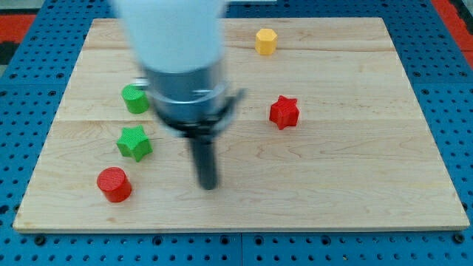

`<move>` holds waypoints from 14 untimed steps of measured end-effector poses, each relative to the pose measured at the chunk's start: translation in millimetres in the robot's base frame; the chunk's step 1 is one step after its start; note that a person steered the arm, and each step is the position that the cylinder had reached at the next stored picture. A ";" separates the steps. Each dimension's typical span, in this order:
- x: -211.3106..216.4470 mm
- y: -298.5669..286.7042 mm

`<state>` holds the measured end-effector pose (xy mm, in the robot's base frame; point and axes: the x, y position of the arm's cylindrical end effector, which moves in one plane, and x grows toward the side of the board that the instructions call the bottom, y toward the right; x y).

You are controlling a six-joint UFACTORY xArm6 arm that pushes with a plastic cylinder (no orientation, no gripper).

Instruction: Move the red star to the top of the green circle

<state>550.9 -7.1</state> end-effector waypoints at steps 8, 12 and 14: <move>-202.0 4.8; -194.2 -45.7; -220.0 -107.0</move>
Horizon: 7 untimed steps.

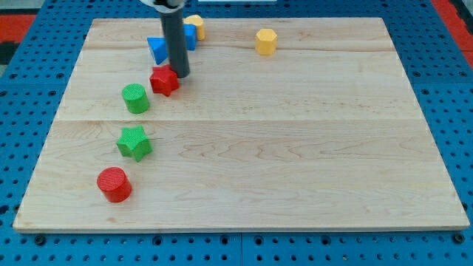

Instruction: Move the red star to the top of the green circle

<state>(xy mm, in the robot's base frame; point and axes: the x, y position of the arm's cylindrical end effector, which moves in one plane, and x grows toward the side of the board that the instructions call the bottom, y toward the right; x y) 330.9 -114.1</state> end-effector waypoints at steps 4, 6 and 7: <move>-14.4 -8.7; 20.1 26.4; 18.9 28.4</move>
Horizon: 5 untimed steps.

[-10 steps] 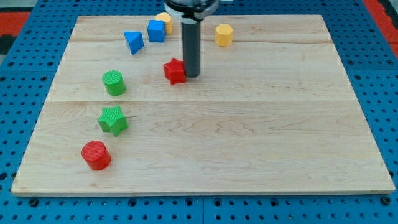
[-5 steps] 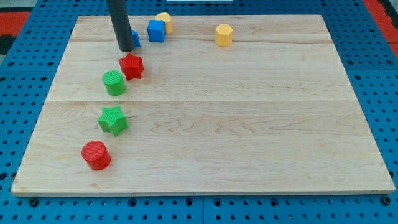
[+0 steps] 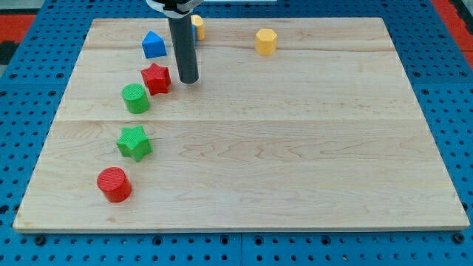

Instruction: Move the red star to the top of the green circle

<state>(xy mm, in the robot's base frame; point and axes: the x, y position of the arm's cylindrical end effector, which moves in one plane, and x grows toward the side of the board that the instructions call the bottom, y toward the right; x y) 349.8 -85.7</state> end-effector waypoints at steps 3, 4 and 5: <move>-24.4 -54.7; -26.2 -56.5; -26.1 -61.4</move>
